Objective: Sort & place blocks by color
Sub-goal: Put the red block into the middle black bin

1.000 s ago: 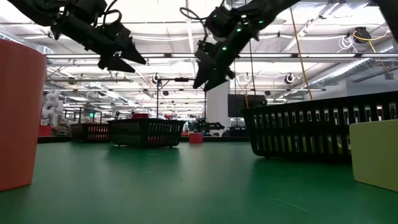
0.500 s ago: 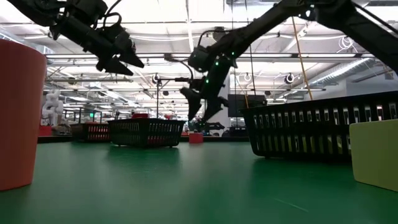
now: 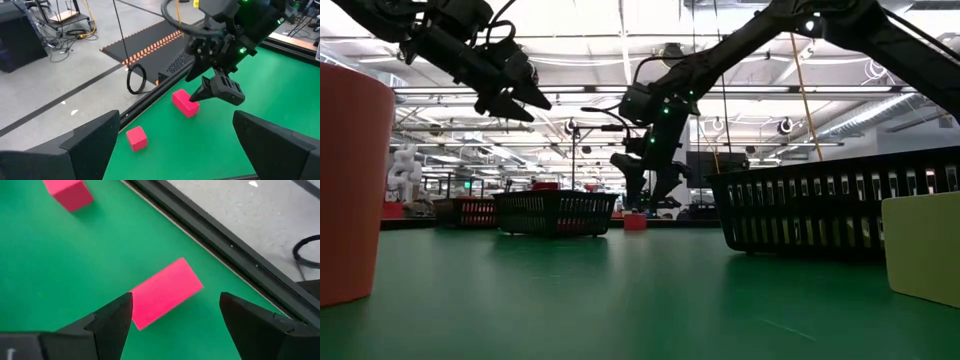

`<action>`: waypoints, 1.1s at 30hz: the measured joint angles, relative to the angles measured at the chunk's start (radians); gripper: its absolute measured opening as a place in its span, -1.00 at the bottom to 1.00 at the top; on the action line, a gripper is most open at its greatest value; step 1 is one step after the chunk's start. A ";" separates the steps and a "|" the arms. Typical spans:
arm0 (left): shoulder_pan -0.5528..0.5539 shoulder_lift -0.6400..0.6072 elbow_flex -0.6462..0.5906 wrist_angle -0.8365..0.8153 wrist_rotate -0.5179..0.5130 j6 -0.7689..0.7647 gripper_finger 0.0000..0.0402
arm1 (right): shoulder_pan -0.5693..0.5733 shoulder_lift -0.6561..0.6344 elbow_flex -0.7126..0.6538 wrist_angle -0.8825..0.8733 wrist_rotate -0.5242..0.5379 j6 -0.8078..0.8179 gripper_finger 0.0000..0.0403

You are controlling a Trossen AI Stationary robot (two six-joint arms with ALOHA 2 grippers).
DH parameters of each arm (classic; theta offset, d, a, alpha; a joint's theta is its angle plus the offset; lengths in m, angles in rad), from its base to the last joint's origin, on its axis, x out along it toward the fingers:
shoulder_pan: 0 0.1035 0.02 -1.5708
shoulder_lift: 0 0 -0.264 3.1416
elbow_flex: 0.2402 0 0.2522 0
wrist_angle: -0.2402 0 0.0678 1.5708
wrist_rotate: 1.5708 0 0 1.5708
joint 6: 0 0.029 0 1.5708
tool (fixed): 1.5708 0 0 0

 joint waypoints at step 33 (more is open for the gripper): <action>-0.008 0.000 0.000 0.025 0.001 -0.014 0.94 | 0.053 0.047 -0.001 0.093 0.006 -0.013 0.44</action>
